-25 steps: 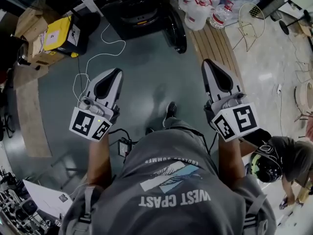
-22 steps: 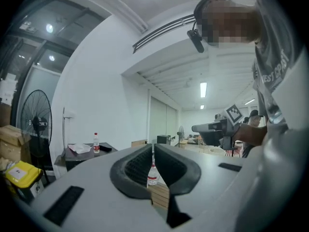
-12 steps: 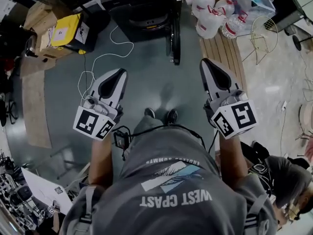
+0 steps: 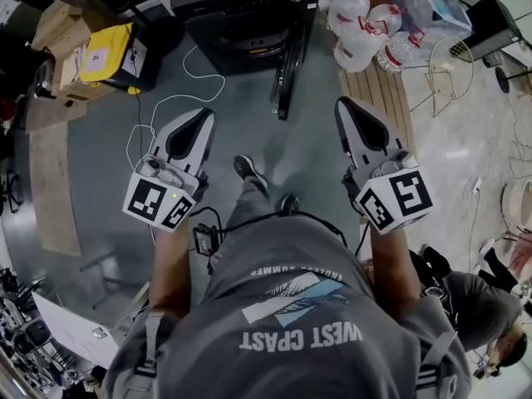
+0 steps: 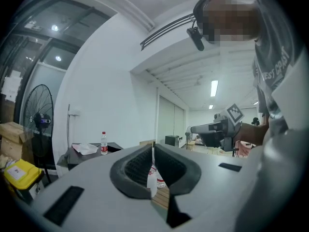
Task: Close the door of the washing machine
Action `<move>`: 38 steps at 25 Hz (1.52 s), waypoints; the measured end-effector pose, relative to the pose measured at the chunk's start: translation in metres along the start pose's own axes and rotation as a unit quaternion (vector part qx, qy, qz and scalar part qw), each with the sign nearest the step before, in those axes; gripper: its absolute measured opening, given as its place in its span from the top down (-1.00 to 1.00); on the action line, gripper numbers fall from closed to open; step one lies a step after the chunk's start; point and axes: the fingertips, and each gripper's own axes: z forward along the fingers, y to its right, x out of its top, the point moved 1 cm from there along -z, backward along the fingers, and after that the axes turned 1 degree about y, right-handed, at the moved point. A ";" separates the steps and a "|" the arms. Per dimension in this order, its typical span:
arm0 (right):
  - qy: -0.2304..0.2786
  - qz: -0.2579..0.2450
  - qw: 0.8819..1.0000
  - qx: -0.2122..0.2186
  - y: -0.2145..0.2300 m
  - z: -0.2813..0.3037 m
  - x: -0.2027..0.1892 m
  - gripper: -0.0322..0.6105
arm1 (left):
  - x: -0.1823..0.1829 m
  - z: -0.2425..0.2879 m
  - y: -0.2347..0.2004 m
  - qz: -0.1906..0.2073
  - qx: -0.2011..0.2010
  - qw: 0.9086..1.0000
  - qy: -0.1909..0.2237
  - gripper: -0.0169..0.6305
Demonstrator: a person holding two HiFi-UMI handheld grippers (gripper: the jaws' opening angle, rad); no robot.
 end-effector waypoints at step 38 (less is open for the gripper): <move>-0.059 -0.008 0.998 -0.028 0.021 0.311 0.006 0.80 | -0.011 0.100 -0.292 -0.040 -0.022 0.999 0.001 0.86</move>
